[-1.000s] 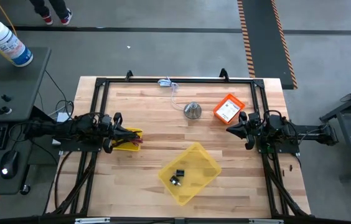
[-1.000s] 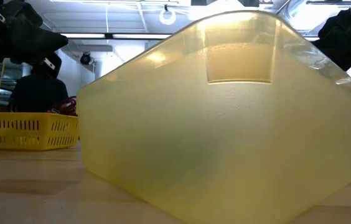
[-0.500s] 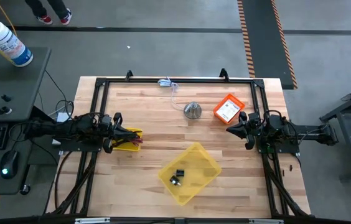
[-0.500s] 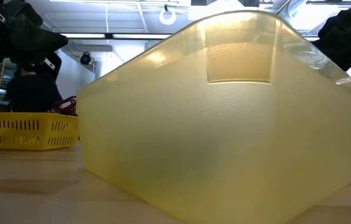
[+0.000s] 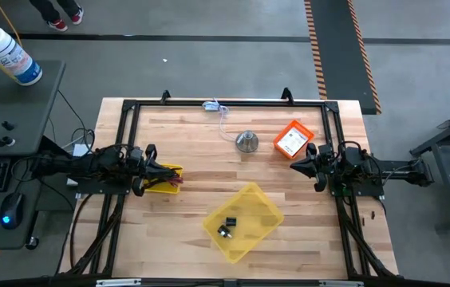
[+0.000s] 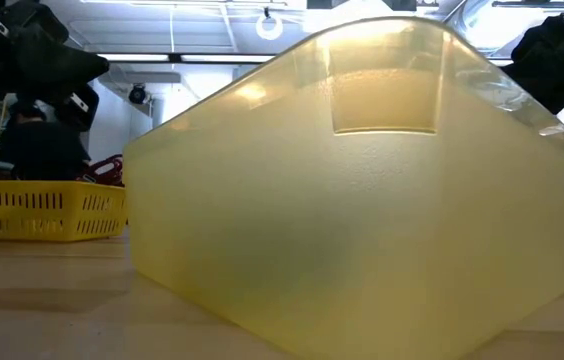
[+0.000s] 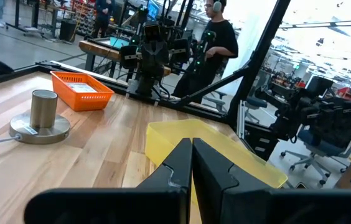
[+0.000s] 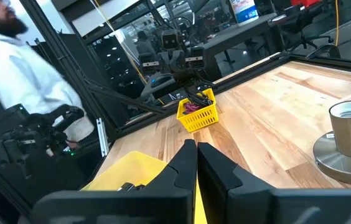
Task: Pick and place items into bin
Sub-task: Return to Home Position
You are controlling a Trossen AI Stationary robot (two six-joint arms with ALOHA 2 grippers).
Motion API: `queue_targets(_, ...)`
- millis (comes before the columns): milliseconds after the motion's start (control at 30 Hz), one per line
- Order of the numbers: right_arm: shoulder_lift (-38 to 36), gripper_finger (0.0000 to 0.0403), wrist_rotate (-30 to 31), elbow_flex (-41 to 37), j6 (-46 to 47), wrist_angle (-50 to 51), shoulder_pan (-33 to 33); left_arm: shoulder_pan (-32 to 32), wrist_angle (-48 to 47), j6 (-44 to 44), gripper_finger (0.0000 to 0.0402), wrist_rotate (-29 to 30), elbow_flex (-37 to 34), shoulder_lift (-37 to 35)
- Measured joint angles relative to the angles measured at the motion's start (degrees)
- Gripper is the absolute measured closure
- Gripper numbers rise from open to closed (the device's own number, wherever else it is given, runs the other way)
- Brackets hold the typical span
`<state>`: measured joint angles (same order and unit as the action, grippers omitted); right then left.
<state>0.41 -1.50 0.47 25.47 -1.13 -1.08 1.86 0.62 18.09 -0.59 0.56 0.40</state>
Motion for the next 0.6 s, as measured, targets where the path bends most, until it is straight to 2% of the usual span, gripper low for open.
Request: queue_targets(600,0.0,0.04,0.0,0.0,0.0,0.0,0.0,0.0,0.0,0.0,0.0401,0.0,0.0,0.0)
